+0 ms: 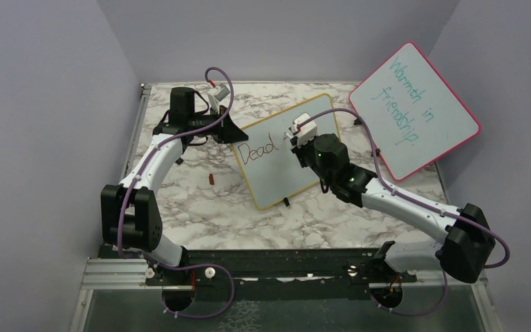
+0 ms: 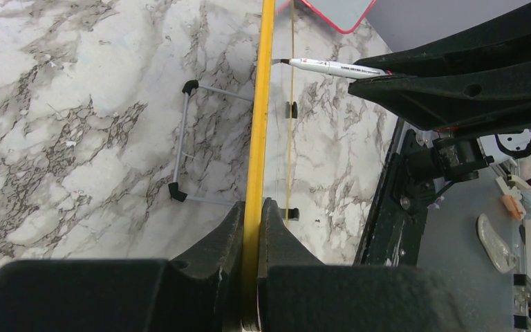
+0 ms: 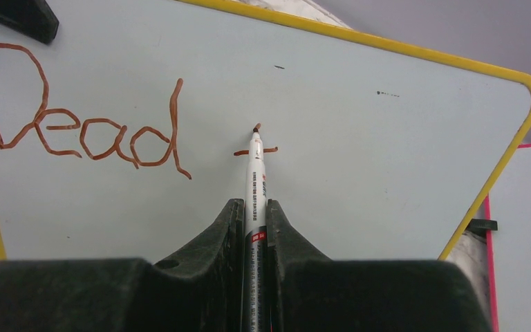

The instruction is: Write a sentence on the whiteboard

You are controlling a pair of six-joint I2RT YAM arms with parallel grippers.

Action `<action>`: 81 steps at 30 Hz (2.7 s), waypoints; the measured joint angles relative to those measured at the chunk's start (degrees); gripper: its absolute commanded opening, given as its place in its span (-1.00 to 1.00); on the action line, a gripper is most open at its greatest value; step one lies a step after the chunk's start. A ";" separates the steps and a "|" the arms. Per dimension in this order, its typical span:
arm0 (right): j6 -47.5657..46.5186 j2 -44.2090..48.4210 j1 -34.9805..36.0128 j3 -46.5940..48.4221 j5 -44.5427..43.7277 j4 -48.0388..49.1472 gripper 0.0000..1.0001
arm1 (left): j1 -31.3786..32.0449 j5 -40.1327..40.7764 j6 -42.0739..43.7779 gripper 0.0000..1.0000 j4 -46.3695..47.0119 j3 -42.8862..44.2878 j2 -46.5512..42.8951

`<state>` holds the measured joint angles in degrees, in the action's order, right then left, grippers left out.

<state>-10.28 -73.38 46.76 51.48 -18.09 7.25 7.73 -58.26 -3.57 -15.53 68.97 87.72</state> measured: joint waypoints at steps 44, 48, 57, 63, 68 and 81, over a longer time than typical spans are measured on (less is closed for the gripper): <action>2.03 2.97 0.00 -3.45 -3.32 -3.39 -0.99 | -0.11 -0.20 0.00 -1.00 -0.02 0.00 0.02; 1.42 3.41 -0.37 -3.45 -3.87 -2.67 -0.99 | -0.11 -0.20 0.00 -1.00 -0.04 0.00 0.02; 0.94 3.63 -1.68 -3.45 -3.98 -0.83 -0.99 | -0.11 -0.24 0.00 -1.00 -0.04 0.00 0.02; 0.37 2.73 -2.29 -3.45 -3.96 0.31 -0.99 | -0.11 -0.24 0.00 -1.00 -0.04 0.00 0.02; 0.17 2.01 -2.47 -3.43 -3.93 0.76 -0.99 | -0.15 -0.22 0.02 -1.00 -0.02 0.00 0.04; -0.31 2.01 -2.54 -3.43 -2.60 0.92 -0.99 | -0.15 -0.22 0.02 -1.00 -0.02 0.00 0.07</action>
<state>-10.59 -71.37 44.23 48.05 -20.69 8.16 7.57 -58.48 -3.55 -15.55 68.97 87.79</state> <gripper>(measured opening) 0.173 0.081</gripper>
